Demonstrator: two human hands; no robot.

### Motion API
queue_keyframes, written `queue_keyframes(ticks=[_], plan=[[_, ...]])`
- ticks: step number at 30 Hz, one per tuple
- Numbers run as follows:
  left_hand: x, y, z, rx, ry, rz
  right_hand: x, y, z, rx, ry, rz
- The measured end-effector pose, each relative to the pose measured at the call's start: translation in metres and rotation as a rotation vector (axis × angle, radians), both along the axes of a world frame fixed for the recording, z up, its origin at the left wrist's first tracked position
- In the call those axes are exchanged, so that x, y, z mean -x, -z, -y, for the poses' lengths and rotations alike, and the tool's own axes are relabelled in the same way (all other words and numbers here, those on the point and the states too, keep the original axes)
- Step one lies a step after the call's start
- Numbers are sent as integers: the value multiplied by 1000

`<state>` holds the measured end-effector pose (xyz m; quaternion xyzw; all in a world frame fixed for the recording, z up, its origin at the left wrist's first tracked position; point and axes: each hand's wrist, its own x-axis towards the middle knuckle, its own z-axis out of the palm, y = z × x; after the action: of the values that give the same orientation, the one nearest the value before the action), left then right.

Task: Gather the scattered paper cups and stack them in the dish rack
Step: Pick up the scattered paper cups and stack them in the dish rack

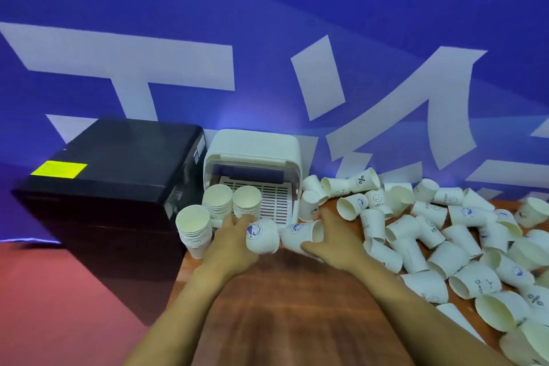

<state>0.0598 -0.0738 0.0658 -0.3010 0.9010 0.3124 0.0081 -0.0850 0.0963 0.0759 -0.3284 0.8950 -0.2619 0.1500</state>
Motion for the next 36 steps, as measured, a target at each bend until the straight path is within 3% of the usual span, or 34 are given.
queue_keyframes(ticks=[8,13,20,23,27,32,36], plan=[[-24,2,55,-86,-19,-172,-32,-1,59,47,65,3],[-21,8,74,155,-7,-158,-31,8,64,29,85,34],[4,-5,100,258,-46,-128,-7,-4,92,78,26,-29],[12,-15,110,205,-59,-181,-2,-8,109,127,15,-66],[20,-19,123,-11,-127,-288,4,-5,126,163,-20,-136],[28,-10,130,-15,-172,-326,10,4,140,138,-94,-138],[34,-2,136,-144,-217,-354,12,10,149,118,-150,-198]])
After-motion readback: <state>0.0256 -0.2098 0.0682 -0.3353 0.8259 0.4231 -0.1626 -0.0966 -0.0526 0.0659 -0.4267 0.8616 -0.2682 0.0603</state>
